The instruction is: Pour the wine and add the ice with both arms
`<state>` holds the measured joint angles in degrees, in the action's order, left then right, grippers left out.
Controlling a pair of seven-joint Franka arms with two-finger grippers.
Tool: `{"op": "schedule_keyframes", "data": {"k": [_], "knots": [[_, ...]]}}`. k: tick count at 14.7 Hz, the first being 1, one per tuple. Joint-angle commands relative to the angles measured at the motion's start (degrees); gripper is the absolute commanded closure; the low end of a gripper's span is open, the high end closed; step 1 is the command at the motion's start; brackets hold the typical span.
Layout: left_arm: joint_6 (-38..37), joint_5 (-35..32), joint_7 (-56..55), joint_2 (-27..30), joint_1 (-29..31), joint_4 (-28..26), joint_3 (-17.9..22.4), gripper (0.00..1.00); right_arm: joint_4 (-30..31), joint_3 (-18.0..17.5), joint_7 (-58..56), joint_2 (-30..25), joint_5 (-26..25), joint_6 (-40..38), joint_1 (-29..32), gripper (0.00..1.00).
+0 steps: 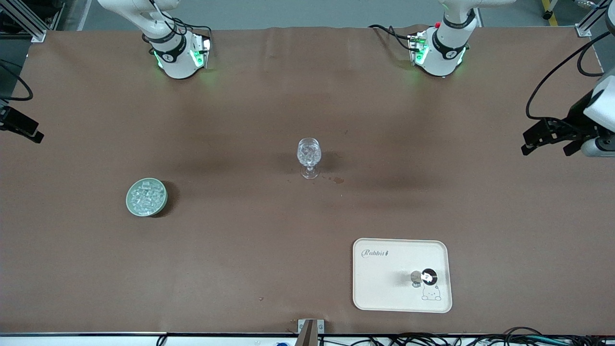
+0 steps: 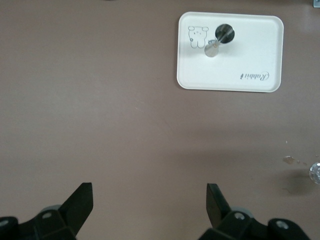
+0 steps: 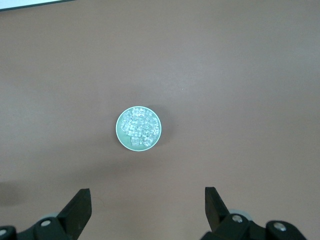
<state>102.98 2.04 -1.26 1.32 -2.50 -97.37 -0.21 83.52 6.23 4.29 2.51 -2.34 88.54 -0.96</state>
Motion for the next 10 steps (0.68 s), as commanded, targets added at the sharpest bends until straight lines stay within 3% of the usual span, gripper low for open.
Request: {"op": "schedule_keyframes", "data": {"k": [1,3,10], "knots": [[-0.59,-1.25,-3.65,1.31,-0.92,-1.77,-1.45,0.0,1.47,0.63,-0.42,-1.54,1.11,-0.04,-0.53,0.0],[-0.94,-1.34,-4.79,0.7,-1.27,-1.68,-3.12,0.0,1.47,0.72,-0.51,-1.54,1.11,-0.04,-0.44,0.0],[-0.94,-1.95,-4.98,0.26,-0.75,-1.51,-3.39,0.0,1.47,0.72,-0.6,-1.54,1.11,-0.04,-0.44,0.0]]}}
